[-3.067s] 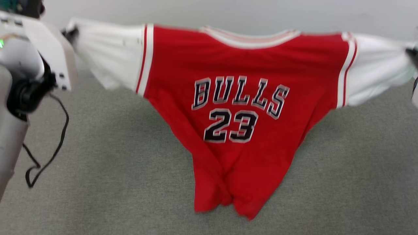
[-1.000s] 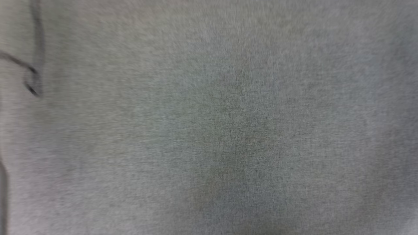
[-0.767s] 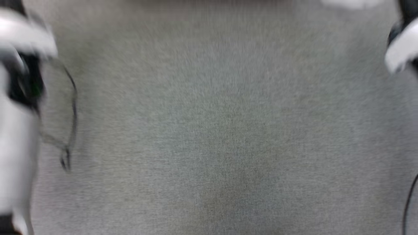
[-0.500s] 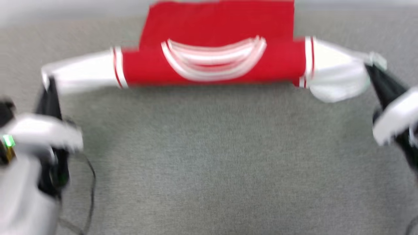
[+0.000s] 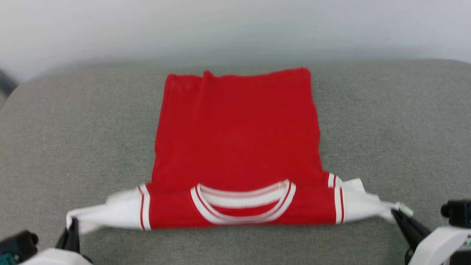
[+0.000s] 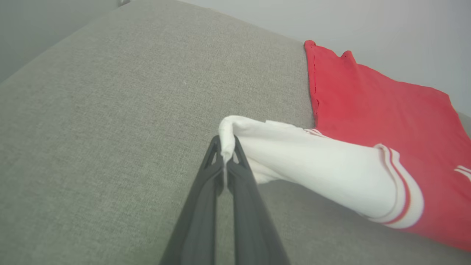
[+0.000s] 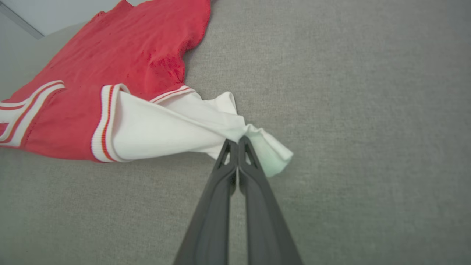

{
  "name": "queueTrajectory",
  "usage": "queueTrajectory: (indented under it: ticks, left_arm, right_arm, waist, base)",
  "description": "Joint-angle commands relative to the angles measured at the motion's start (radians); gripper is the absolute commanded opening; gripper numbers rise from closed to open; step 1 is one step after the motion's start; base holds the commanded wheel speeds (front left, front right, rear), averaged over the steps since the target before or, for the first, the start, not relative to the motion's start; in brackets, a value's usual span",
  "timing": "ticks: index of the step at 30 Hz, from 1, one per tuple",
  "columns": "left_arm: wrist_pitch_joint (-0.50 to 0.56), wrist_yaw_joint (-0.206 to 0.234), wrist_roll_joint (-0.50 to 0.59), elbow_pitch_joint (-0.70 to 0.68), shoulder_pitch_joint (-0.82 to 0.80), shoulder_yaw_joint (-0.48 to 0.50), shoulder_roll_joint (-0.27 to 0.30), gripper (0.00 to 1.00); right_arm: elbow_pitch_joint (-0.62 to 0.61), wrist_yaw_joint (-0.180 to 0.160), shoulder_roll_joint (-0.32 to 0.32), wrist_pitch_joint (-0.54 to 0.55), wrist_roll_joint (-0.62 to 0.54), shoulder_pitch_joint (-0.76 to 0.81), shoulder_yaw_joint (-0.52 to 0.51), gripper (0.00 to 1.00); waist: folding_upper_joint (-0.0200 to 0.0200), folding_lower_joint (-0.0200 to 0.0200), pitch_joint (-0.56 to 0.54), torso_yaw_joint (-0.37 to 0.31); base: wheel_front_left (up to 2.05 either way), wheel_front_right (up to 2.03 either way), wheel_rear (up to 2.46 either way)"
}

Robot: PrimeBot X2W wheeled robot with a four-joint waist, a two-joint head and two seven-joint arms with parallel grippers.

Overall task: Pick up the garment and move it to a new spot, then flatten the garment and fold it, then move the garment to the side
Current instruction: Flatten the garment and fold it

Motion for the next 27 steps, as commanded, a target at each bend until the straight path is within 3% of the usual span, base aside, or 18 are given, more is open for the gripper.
queueTrajectory:
  ticks: [1,6,7,9,10,14,20,27]
  left_arm:
    - [0.007,0.011,0.001,-0.008,0.031,-0.004,0.004,0.0]
    - [0.032,0.037,-0.004,-0.015,0.117,-0.049,-0.032,0.0]
    - [0.035,0.034,-0.01,-0.012,0.122,-0.059,-0.043,0.0]
    - [0.04,0.037,0.0,-0.004,0.124,-0.077,-0.048,0.0]
    - [0.041,0.038,0.001,-0.002,0.125,-0.084,-0.055,0.0]
    - [0.036,0.044,0.02,0.001,0.119,-0.1,-0.052,0.0]
    - [0.025,0.051,0.036,-0.025,0.09,-0.101,-0.047,0.0]
    - [0.007,0.052,0.079,-0.083,0.009,-0.121,-0.057,0.0]
  right_arm:
    - [-0.016,-0.002,0.004,0.01,-0.007,0.033,-0.006,0.0]
    - [-0.036,-0.002,0.032,0.077,-0.052,0.168,0.0,0.0]
    - [-0.037,-0.002,0.044,0.089,-0.054,0.186,-0.001,0.08]
    - [-0.041,-0.002,0.059,0.108,-0.063,0.216,-0.009,0.51]
    - [-0.044,-0.001,0.072,0.12,-0.057,0.228,-0.01,1.0]
    - [-0.084,-0.001,0.084,0.139,-0.054,0.219,-0.027,1.0]
    - [-0.118,-0.001,0.089,0.106,-0.09,0.056,-0.129,1.0]
    - [0.079,-0.001,0.083,0.125,-0.116,-0.338,-0.19,1.0]
  waist:
    - [-0.0001,0.0004,-0.013,0.002]
    - [-0.0001,0.0004,-0.039,0.001]
    - [-0.0001,0.0004,-0.042,0.003]
    - [-0.0001,0.0004,-0.048,0.006]
    - [-0.0001,0.0004,-0.049,0.008]
    - [-0.0001,0.0004,-0.049,0.013]
    - [-0.0001,0.0004,-0.019,0.031]
    - [-0.0001,0.0004,0.101,0.087]
  base:
    - [0.0,0.0,0.0]
    - [0.0,0.0,0.0]
    - [0.0,0.0,0.0]
    - [0.0,0.0,0.0]
    - [0.0,0.0,0.0]
    - [0.0,0.0,0.0]
    - [0.0,0.0,0.0]
    - [0.0,0.0,0.0]
